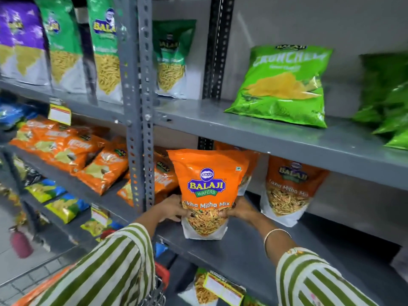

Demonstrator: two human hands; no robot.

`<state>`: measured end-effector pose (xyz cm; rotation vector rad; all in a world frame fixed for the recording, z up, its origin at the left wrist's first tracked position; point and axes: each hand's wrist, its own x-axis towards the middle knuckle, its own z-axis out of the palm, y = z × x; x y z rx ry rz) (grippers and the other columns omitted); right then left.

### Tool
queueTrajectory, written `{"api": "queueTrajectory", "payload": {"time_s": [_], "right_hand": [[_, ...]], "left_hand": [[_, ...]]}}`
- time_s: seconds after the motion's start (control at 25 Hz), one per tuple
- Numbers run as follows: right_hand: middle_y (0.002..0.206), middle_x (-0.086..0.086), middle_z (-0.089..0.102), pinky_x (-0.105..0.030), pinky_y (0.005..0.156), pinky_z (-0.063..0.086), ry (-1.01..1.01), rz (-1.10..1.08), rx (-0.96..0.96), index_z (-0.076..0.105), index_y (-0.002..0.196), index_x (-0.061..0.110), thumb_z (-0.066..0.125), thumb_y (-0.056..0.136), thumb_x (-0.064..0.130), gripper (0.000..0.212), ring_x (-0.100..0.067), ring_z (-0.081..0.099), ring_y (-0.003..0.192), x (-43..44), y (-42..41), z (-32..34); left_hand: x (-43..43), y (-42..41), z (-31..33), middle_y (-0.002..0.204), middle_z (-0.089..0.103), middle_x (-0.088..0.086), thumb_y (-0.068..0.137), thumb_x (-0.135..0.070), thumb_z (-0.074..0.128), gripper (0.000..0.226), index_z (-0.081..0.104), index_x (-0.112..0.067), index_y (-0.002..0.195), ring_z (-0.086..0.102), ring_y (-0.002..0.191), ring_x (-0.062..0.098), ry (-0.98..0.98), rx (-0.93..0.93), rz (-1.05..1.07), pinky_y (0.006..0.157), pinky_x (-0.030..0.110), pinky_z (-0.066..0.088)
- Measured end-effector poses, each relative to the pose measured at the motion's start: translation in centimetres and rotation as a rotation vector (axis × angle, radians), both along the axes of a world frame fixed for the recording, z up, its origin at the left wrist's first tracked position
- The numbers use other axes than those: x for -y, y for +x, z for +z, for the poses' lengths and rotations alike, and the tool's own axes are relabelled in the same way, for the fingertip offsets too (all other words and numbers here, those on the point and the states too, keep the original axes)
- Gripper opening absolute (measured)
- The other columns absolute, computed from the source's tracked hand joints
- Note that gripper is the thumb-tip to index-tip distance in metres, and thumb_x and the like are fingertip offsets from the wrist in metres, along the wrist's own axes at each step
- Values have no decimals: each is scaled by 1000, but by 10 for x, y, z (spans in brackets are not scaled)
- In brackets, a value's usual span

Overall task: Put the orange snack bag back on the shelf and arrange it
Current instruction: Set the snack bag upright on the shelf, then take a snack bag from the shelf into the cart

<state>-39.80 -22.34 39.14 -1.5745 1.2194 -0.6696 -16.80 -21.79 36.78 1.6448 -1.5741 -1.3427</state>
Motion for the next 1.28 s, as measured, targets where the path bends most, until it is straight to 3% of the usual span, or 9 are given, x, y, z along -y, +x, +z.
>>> {"api": "queueTrajectory", "payload": {"time_s": [0.2,0.48,0.64,0.72,0.8,0.88,1.08,1.2,1.28], "right_hand": [[133,-19,55,-45,106,41,46,-16,17,50,127,3,72,71,-3,60,-33,52,123,21,1,-23],[137,-18,52,-44,105,39,91,-29,9,47,129,3,67,78,0,55,-33,48,127,21,6,-21],[140,-13,48,-44,103,41,244,-44,-197,40,134,11,66,81,22,60,-32,48,125,19,2,-14],[123,-18,57,-42,88,50,393,-49,-393,37,135,7,65,80,35,68,-31,61,99,17,1,-10],[101,-19,61,-41,80,53,547,57,-553,44,123,-2,60,84,38,58,-27,61,76,13,8,-2],[96,-17,61,-38,80,55,656,235,-602,52,100,-1,52,89,36,38,-25,61,76,10,27,3],[90,-8,62,-24,63,57,600,628,-586,54,87,10,43,95,27,22,-14,66,75,-9,135,-25],[81,-2,57,-19,55,52,513,721,-596,53,79,16,48,93,20,15,-5,63,59,-27,212,-72],[78,-1,54,-19,53,44,436,751,-640,56,80,15,56,89,19,9,-8,55,64,-34,254,-111]], "left_hand": [[15,-2,-15,135,52,13,78,-13,68,59,41,-11,130,48,123,30,-1,10,37,93,43,47],[12,-4,-17,136,50,12,79,-14,66,56,40,-15,128,46,125,31,-1,0,54,95,45,46],[4,-4,-10,142,42,10,78,-14,66,67,30,-13,135,39,131,31,41,19,54,101,48,41],[-6,4,-5,138,44,13,79,-14,65,67,30,-10,135,43,126,30,61,39,61,101,47,41],[-20,20,-2,124,55,14,83,-14,60,42,46,-9,122,57,106,24,98,39,37,92,42,49],[-40,44,-1,103,63,7,88,-14,52,12,57,-14,99,63,88,16,166,20,18,78,34,54],[-103,127,-31,78,59,3,90,-10,46,18,55,-15,75,60,65,13,359,102,115,50,28,54],[-142,188,-85,74,56,4,83,-15,52,14,56,-17,69,56,69,21,466,220,227,64,39,58],[-170,229,-131,78,56,3,77,-30,58,11,57,-19,79,56,67,20,528,257,336,65,40,56]]}}
